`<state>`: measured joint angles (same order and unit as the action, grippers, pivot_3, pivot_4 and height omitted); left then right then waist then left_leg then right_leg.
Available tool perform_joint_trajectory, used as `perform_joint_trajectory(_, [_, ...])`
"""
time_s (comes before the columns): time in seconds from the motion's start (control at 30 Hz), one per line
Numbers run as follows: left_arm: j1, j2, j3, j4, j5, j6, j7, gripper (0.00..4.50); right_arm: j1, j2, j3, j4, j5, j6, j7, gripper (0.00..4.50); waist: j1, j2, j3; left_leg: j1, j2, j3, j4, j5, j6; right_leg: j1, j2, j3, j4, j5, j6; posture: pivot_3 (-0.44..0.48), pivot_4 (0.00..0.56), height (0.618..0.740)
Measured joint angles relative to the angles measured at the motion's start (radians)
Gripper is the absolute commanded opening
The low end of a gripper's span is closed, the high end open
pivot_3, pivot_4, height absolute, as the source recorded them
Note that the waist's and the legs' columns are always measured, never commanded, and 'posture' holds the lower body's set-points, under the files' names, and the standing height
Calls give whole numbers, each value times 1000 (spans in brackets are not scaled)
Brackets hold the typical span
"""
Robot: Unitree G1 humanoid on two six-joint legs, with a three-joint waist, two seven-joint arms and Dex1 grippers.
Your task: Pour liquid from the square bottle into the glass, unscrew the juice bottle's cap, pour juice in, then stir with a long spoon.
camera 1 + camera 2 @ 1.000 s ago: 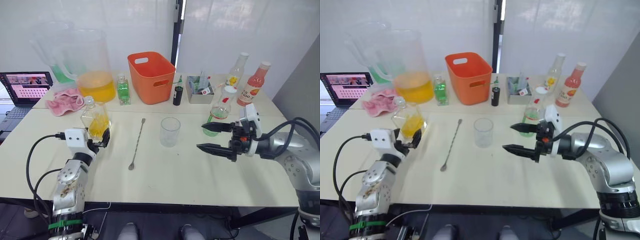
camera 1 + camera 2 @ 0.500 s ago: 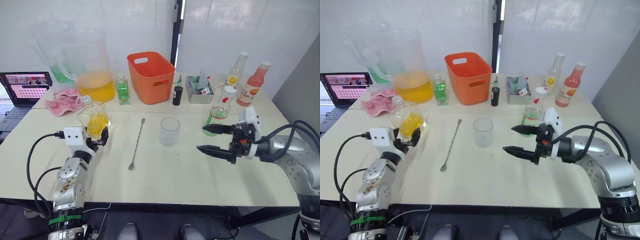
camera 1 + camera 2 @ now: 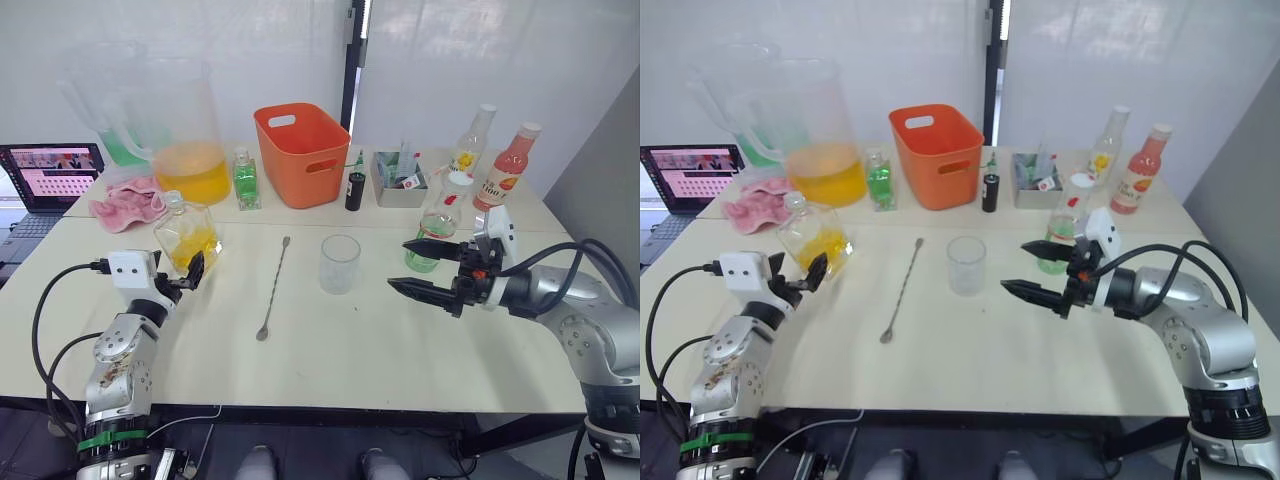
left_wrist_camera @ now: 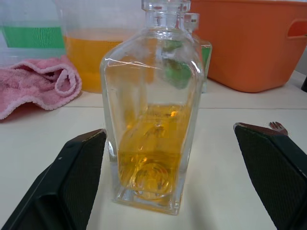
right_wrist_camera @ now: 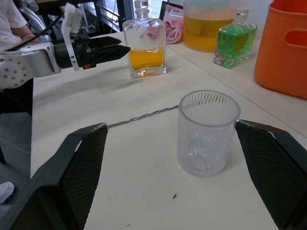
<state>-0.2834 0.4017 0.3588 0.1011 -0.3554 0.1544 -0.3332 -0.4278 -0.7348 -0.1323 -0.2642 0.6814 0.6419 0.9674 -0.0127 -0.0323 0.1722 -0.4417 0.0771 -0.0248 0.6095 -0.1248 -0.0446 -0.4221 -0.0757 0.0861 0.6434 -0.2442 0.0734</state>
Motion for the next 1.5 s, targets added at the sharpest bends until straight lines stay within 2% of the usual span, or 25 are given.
perform_joint_trajectory(0.5, [-127,76,-2,162,0,-9,-100,4500,9,11,-2,-14,8,3,-37,4463,0,0,0,0,0,0,-1,0,0,0,0,0,-1,0,0,0,150,703])
perform_joint_trajectory(0.7, [-233,104,-19,318,14,-46,-157,4500,9,15,-4,-32,9,7,-54,4463,0,0,0,-1,0,0,-1,0,0,0,0,0,-1,0,1,0,150,703])
perform_joint_trajectory(0.97, [-310,123,-33,477,24,-94,-231,4500,17,15,-6,-52,9,7,-63,4463,-1,0,0,-1,0,0,-1,0,0,-1,0,0,-1,1,1,0,150,703])
perform_joint_trajectory(1.0, [-316,124,-34,489,26,-98,-236,4075,17,15,-6,-53,9,7,-64,4500,-1,0,0,-1,0,0,-1,0,0,-1,0,0,-1,1,1,0,150,703])
perform_joint_trajectory(1.03, [-321,124,-35,502,29,-107,-241,3925,17,15,-6,-53,9,7,-65,4500,0,0,0,-1,0,0,-1,0,0,-1,0,0,-1,1,1,0,150,703])
perform_joint_trajectory(1.13, [-333,124,-36,524,43,-138,-246,2972,17,15,-6,-53,9,7,-65,4500,0,0,0,-2,0,0,-1,0,0,-1,0,0,-1,1,1,0,150,703])
perform_joint_trajectory(1.17, [-335,124,-36,527,44,-146,-247,2807,17,15,-6,-54,9,7,-65,4500,0,0,0,-2,0,0,-1,0,0,-1,0,0,-1,1,1,0,150,703])
perform_joint_trajectory(1.5, [-318,123,-29,500,31,-141,-271,2807,11,12,-6,-71,11,11,-66,4500,0,-2,1,-4,0,0,-1,1,0,-2,0,0,-2,1,2,0,150,703])
